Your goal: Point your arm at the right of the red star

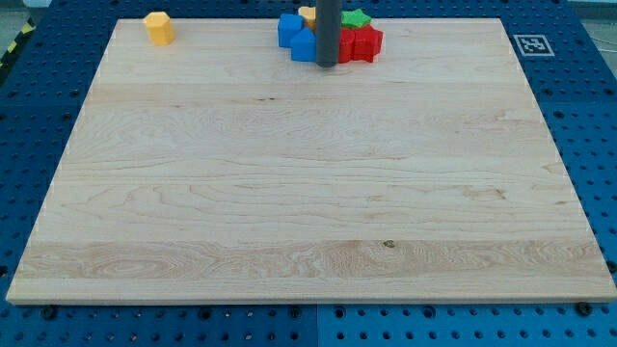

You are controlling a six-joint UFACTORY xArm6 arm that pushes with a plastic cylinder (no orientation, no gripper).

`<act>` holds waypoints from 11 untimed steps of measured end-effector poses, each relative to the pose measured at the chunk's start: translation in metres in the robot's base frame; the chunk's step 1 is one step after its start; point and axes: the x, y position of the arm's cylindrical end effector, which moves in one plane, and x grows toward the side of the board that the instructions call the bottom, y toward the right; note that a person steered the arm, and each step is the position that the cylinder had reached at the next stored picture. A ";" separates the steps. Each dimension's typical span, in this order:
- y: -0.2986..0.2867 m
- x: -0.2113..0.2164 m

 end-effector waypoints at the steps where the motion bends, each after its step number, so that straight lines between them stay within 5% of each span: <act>1: 0.006 0.000; 6: 0.095 0.000; 10: 0.107 0.019; 11: 0.159 -0.020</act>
